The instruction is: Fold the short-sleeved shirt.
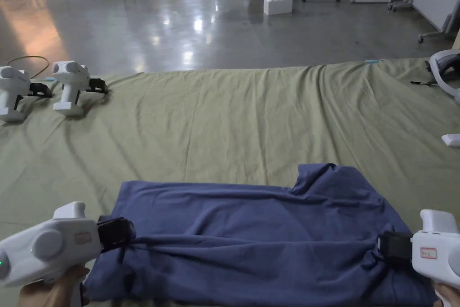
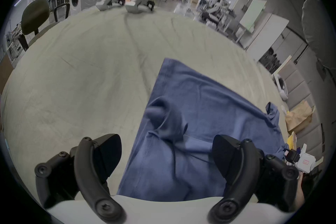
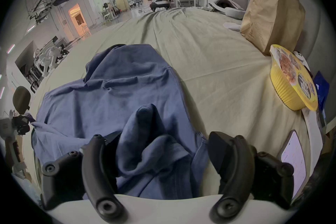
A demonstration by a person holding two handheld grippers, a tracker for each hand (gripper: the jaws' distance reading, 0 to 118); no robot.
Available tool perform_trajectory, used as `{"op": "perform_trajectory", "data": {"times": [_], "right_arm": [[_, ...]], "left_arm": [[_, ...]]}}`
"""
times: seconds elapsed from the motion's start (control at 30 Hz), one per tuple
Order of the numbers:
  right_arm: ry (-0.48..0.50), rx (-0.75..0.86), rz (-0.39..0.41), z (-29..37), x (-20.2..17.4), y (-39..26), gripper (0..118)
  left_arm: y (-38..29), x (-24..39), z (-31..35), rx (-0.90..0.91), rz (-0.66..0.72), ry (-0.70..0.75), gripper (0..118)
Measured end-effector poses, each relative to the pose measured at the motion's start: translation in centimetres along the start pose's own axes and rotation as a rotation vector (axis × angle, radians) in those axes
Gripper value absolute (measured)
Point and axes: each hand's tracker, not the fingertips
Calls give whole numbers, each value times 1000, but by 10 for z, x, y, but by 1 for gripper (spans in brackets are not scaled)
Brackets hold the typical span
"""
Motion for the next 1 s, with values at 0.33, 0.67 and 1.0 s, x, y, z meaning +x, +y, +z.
{"op": "perform_trajectory", "data": {"times": [0.33,0.67,1.0], "right_arm": [[204,388,73,210,-20,-64,95],[162,702,227,355,-58,-121,22],[134,789,310,389,-83,-142,2]], "left_arm": [[-94,2,253,597,-332,-42,109],[-189,31,407,828,-371,-118,28],[-215,48,436,907,-397,-128,1]]}}
